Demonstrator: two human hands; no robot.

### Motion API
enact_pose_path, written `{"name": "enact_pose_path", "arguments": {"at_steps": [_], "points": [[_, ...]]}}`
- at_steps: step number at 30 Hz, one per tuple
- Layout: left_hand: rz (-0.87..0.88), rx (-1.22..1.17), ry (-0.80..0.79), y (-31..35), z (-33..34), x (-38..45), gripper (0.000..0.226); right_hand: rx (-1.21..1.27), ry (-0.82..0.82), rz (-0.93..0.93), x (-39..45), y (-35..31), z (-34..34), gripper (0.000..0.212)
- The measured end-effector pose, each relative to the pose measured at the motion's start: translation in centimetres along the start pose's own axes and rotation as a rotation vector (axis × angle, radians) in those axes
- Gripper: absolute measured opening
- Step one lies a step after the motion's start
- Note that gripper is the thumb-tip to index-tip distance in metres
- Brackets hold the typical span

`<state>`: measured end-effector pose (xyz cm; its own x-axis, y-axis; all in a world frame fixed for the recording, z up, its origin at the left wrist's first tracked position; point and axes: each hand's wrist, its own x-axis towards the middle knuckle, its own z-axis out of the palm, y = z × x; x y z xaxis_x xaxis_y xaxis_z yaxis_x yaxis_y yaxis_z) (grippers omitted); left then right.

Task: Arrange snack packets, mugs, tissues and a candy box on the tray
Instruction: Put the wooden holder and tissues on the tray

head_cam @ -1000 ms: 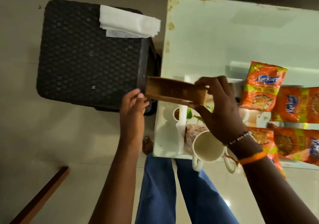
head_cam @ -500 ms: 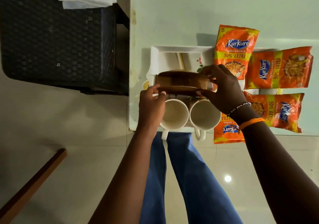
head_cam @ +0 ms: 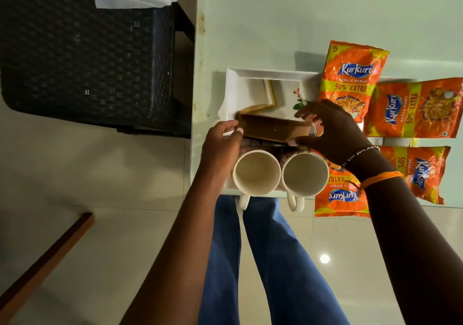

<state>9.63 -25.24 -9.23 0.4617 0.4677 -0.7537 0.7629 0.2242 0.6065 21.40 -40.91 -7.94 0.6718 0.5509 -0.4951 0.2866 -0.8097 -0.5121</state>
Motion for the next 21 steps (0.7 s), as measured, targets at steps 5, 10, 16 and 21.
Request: {"name": "enact_pose_path", "arguments": {"at_steps": [5,10,16,21], "points": [[0.029,-0.123,0.093,1.4,-4.3,1.8,0.024,0.22,0.105,-0.018,3.3,-5.7,-0.1,0.032],[0.104,-0.213,0.183,2.8,-9.9,5.0,0.02,0.362,0.013,-0.094,8.9,-13.3,2.2,0.02],[0.109,-0.246,0.173,3.2,-13.5,7.7,0.022,0.643,0.076,0.11,16.4,-18.5,6.3,0.04],[0.106,-0.275,0.165,3.3,-14.9,8.9,0.024,1.09,0.141,0.426,22.2,-20.5,7.3,0.057]]}}
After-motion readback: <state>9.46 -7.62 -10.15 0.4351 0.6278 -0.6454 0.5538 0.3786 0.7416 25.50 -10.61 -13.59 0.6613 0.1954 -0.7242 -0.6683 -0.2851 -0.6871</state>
